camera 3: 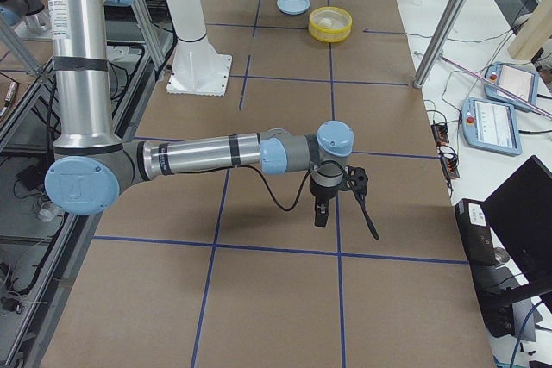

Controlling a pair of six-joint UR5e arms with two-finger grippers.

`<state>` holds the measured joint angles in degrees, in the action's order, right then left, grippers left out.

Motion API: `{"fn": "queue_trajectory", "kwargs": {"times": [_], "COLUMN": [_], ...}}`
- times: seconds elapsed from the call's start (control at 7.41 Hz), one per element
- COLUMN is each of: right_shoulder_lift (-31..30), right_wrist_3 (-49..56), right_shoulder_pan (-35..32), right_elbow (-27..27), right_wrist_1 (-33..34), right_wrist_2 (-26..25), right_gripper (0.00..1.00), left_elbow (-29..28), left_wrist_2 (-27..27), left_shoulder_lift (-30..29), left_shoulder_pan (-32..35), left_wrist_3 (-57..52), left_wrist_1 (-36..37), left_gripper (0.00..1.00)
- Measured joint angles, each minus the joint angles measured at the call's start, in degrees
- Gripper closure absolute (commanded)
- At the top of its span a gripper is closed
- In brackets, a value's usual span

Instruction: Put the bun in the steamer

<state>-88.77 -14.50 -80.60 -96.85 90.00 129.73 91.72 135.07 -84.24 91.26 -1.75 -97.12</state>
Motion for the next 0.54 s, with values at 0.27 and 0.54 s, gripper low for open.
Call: {"fn": "queue_trajectory", "kwargs": {"times": [0.27, 0.54], "right_shoulder_lift": [0.00, 0.00], "right_wrist_3": [0.00, 0.00], "right_shoulder_pan": [0.00, 0.00], "right_elbow": [0.00, 0.00], "right_wrist_1": [0.00, 0.00], "right_wrist_2": [0.00, 0.00], "right_gripper": [0.00, 0.00], "left_elbow": [-0.15, 0.20], "left_wrist_2": [1.21, 1.05], "left_shoulder_lift": [-0.02, -0.20], "left_shoulder_pan": [0.03, -0.02], "left_wrist_3": [0.06, 0.15], "left_wrist_1": [0.00, 0.00], "left_gripper": [0.00, 0.00]}}
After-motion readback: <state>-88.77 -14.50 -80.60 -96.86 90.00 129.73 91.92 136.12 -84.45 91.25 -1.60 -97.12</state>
